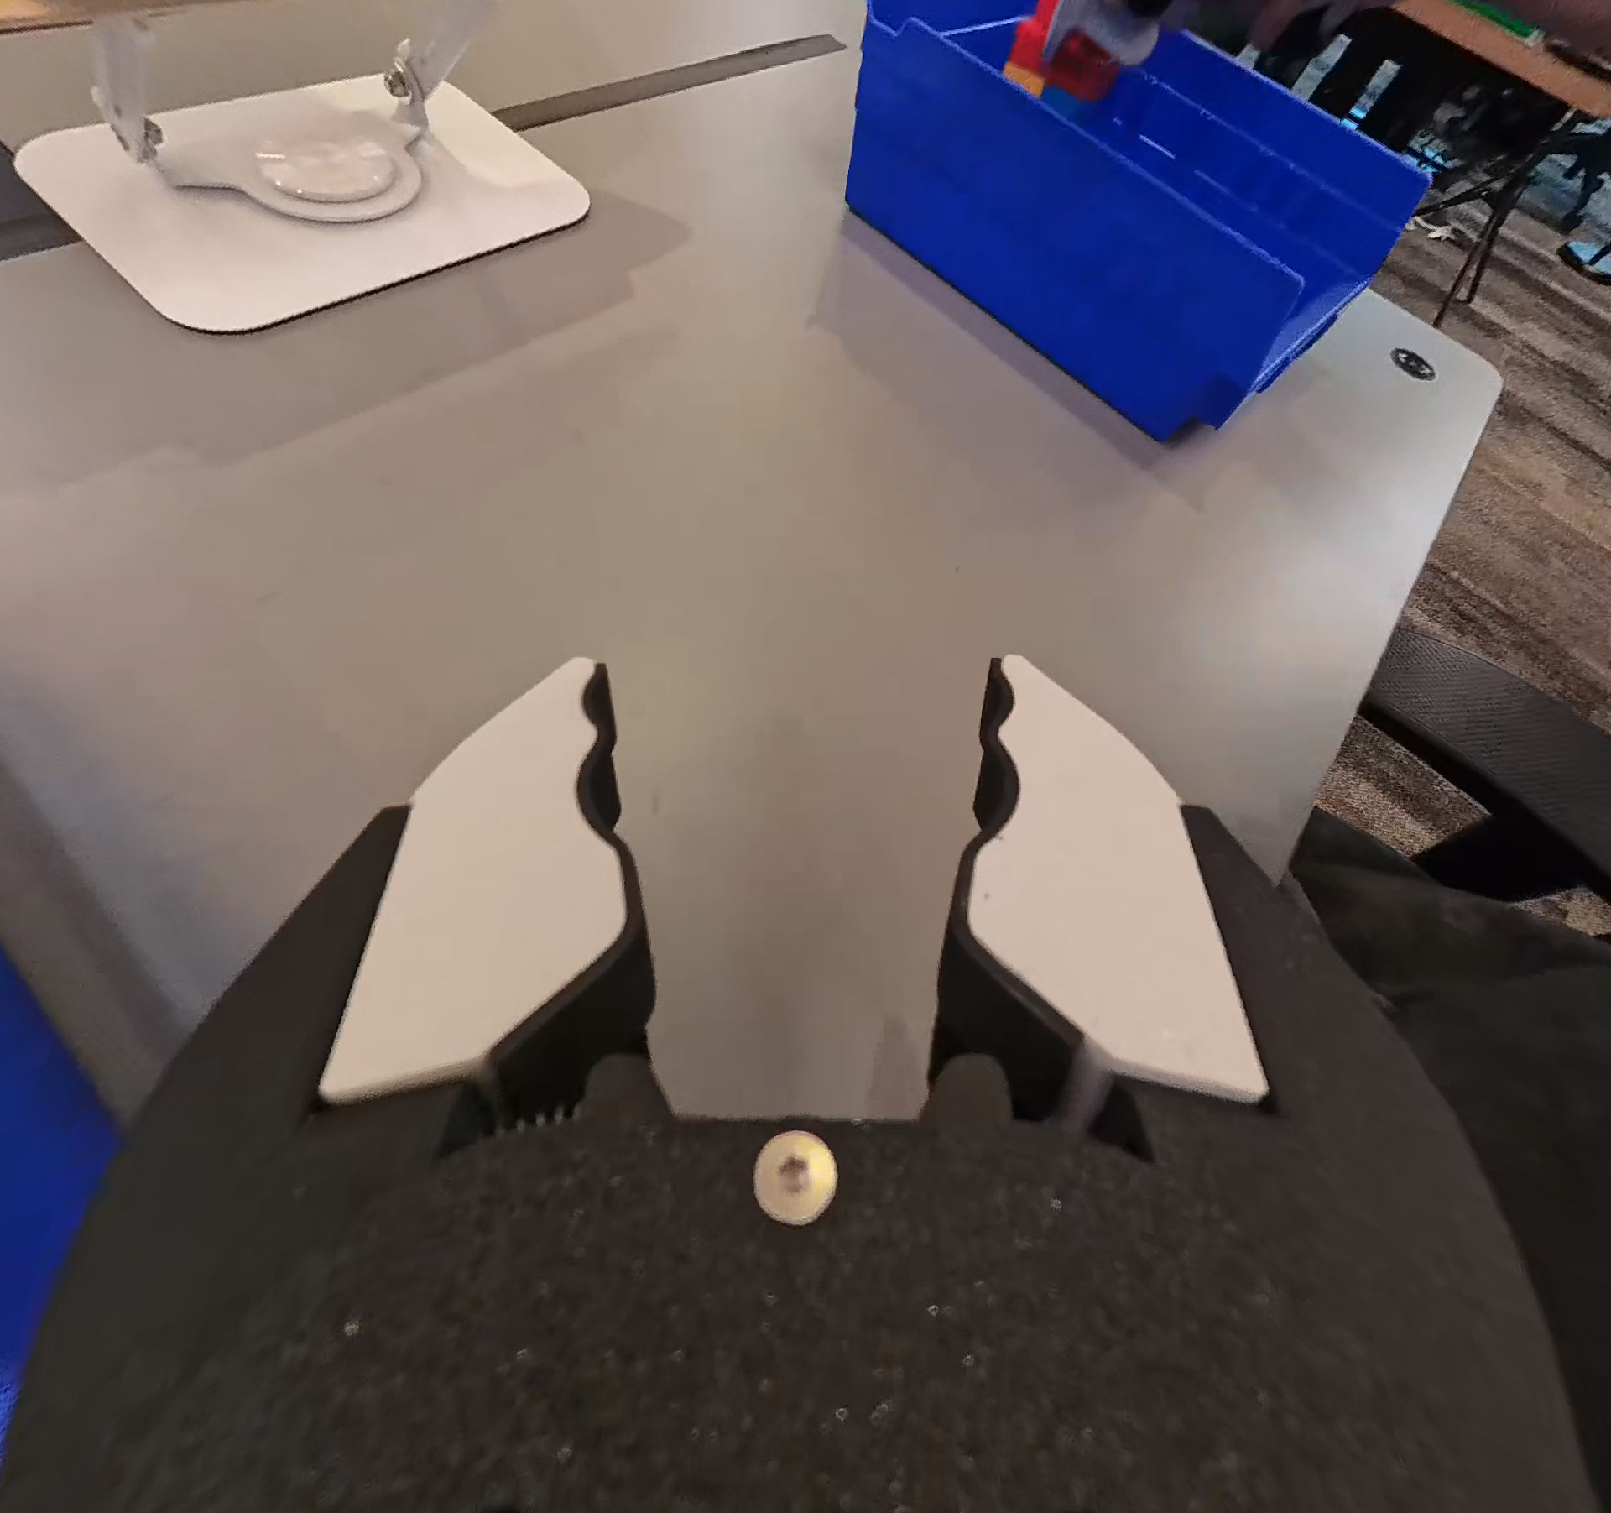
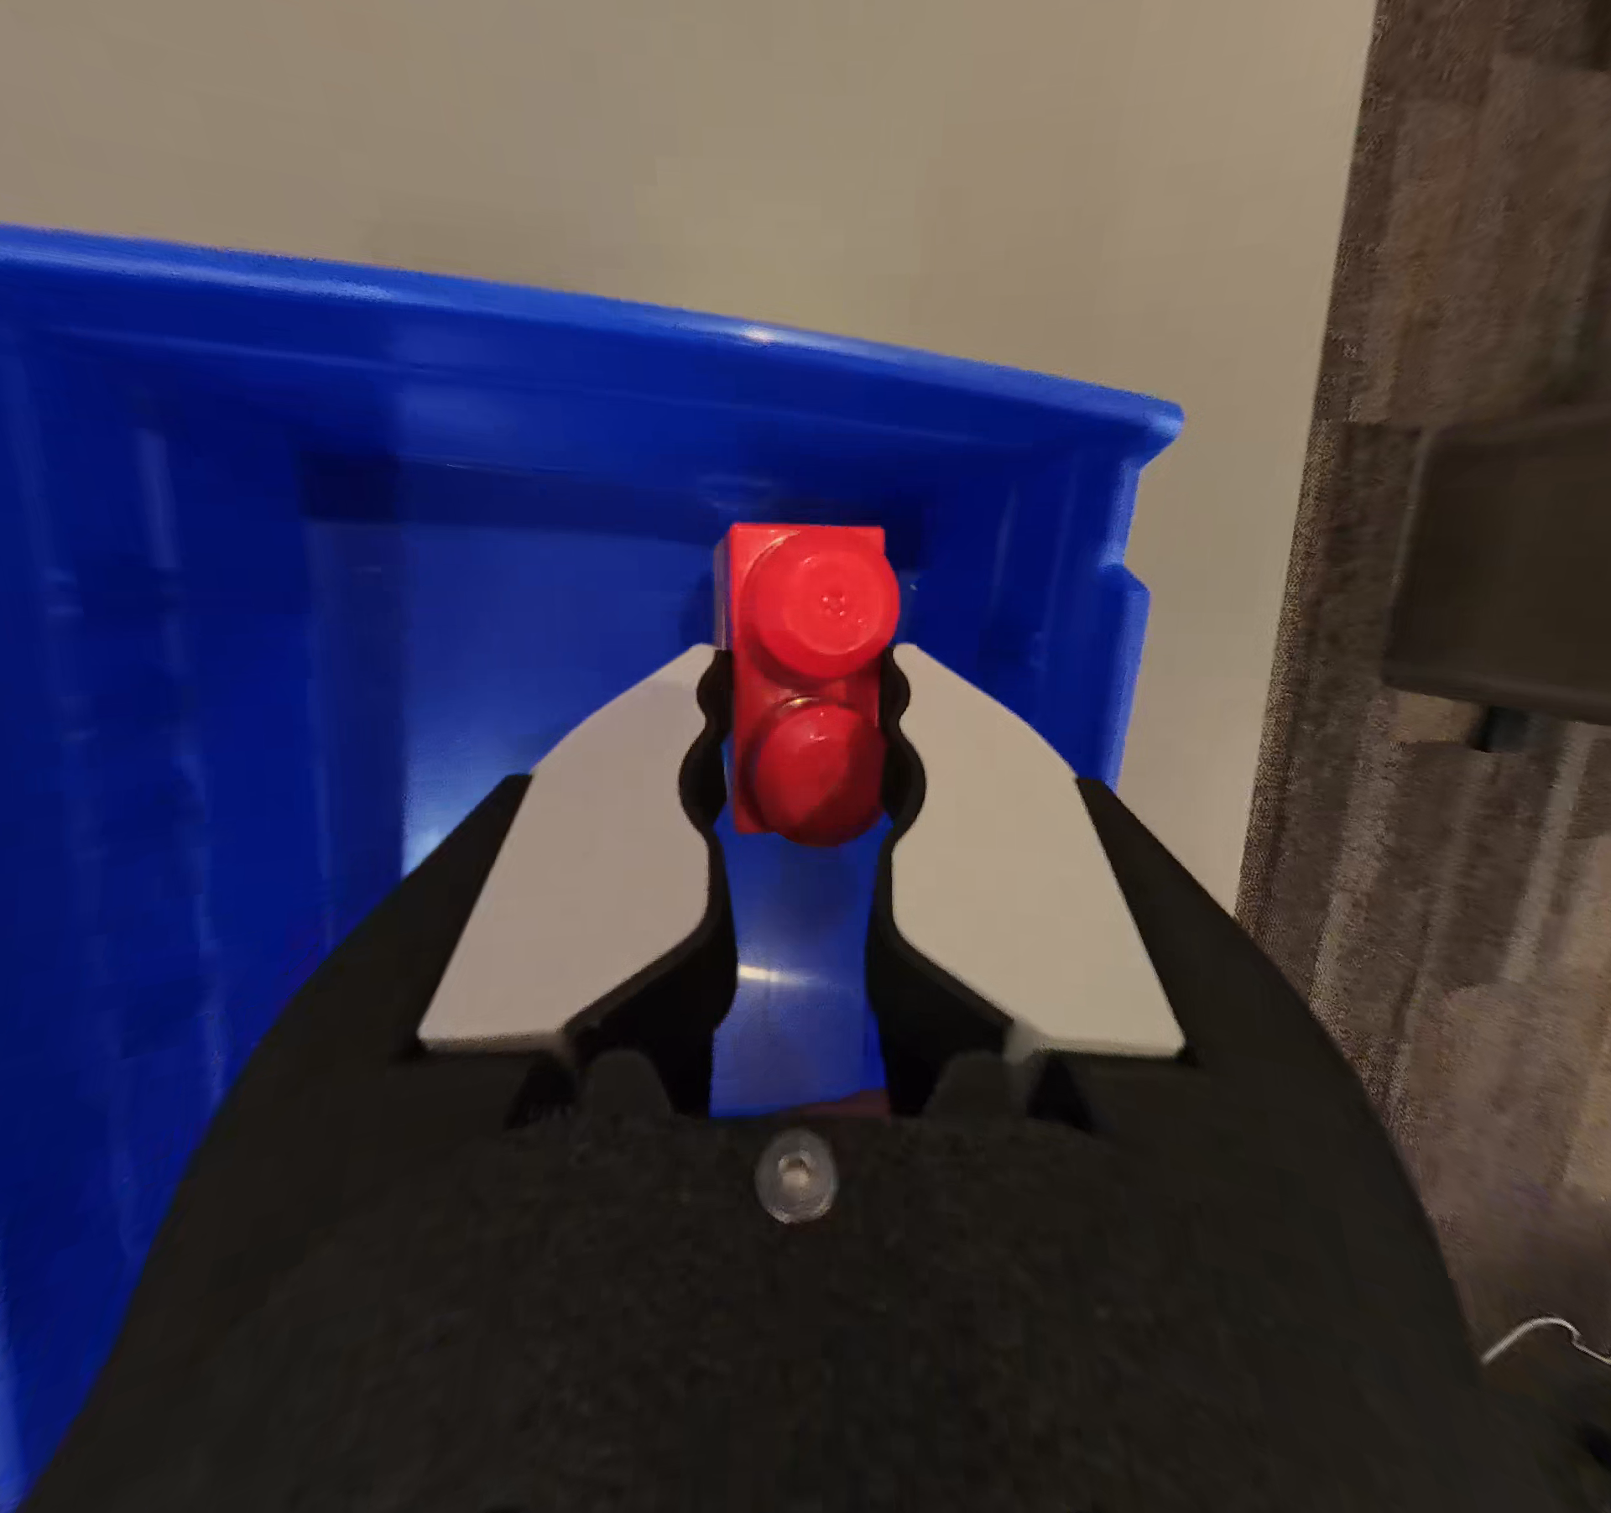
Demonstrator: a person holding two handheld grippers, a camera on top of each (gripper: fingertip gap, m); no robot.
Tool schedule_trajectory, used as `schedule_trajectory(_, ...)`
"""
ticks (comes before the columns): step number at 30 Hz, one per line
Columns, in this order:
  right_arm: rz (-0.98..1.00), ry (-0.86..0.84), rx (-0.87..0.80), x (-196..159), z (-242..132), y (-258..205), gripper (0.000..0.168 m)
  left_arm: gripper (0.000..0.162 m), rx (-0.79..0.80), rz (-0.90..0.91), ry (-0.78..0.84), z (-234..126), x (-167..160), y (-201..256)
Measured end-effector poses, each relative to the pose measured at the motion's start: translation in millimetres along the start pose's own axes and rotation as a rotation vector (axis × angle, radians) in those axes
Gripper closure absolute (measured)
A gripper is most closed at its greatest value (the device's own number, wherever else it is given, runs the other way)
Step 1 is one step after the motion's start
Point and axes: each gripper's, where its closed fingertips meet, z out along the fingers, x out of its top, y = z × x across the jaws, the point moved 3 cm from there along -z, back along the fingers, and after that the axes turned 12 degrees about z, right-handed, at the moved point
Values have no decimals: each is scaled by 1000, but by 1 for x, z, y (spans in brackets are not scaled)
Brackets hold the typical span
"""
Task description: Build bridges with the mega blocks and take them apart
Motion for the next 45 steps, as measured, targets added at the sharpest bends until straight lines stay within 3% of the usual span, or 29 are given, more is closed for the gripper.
schedule_trajectory(10,-13,73,-77,-14,28,13,134,82,-51,15,-71,27,-18,5)
schedule_trajectory(12,-48,110,-90,-11,15,15,112,83,-50,19,-79,28,-22,5)
schedule_trajectory(15,-95,310,-70,4,-56,11,110,84,-37,10,-64,23,-24,0)
schedule_trajectory(17,-95,492,78,-1,-123,-13,111,87,-13,-16,-46,16,-26,-5)
schedule_trajectory(19,-100,647,360,-30,-180,-61,112,89,-3,-52,-18,10,-27,-7)
schedule_trajectory(22,-152,608,884,-111,-211,-155,111,89,45,-85,-4,2,-32,-8)
schedule_trajectory(25,-132,535,1225,-179,-192,-227,114,88,90,-119,4,-2,-38,-2)
schedule_trajectory(29,-32,339,1442,-224,-146,-281,115,90,170,-164,19,-4,-44,8)
schedule_trajectory(34,-111,270,1430,-235,-125,-292,116,90,223,-231,-7,-16,-46,17)
schedule_trajectory(37,-175,307,1361,-229,-116,-287,117,91,270,-148,-52,-47,-36,2)
schedule_trajectory(42,-173,323,1395,-221,-121,-281,117,85,401,-101,-222,-120,-19,-88)
schedule_trajectory(45,-200,330,1369,-221,-121,-278,117,83,479,-157,-413,-125,-38,-155)
